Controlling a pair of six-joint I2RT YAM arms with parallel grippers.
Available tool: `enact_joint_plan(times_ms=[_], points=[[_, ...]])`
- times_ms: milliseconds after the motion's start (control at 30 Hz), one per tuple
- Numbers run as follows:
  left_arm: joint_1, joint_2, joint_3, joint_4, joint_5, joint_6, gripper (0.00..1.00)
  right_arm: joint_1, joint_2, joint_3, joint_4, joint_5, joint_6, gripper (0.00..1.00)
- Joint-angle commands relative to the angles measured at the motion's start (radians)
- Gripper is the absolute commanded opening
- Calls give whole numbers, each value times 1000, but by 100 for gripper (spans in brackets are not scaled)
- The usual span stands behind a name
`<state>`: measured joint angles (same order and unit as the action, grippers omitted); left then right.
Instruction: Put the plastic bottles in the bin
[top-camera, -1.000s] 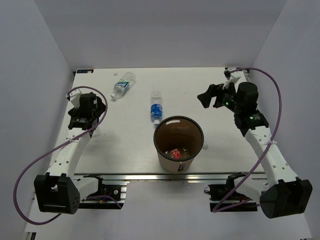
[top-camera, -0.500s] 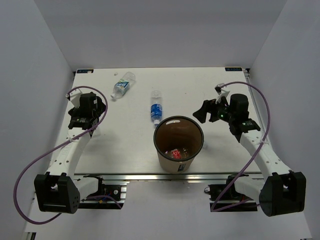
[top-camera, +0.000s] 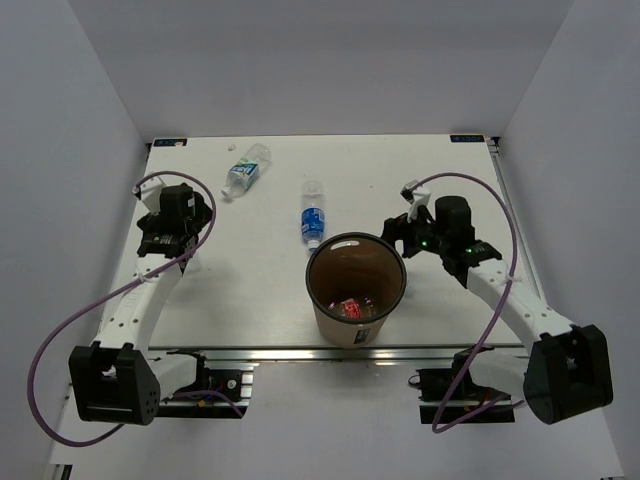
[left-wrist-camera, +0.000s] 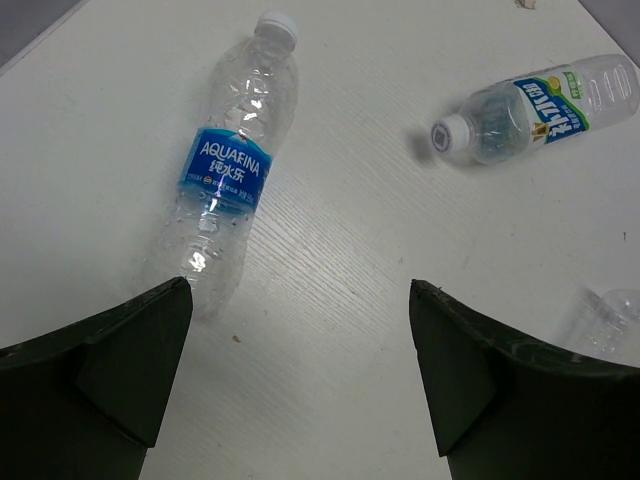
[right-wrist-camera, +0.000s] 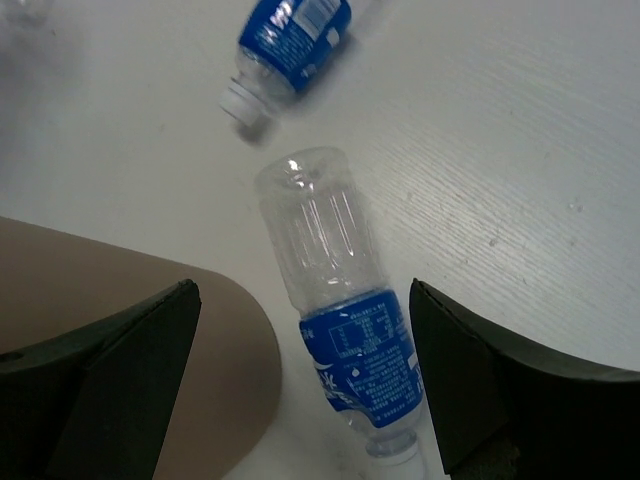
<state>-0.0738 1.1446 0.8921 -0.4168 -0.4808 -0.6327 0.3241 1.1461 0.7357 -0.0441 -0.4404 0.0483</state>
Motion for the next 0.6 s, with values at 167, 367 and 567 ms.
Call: enact_joint_plan(times_ms=[167, 367, 567], points=[[3, 18, 28, 10, 4, 22, 98, 15, 99, 57, -85, 75, -97, 89], [5, 14, 24, 21, 21, 25, 98, 20, 139, 53, -86, 26, -156, 89], [3, 24, 30, 15, 19, 27, 98, 43, 205, 59, -103, 21, -203, 89]])
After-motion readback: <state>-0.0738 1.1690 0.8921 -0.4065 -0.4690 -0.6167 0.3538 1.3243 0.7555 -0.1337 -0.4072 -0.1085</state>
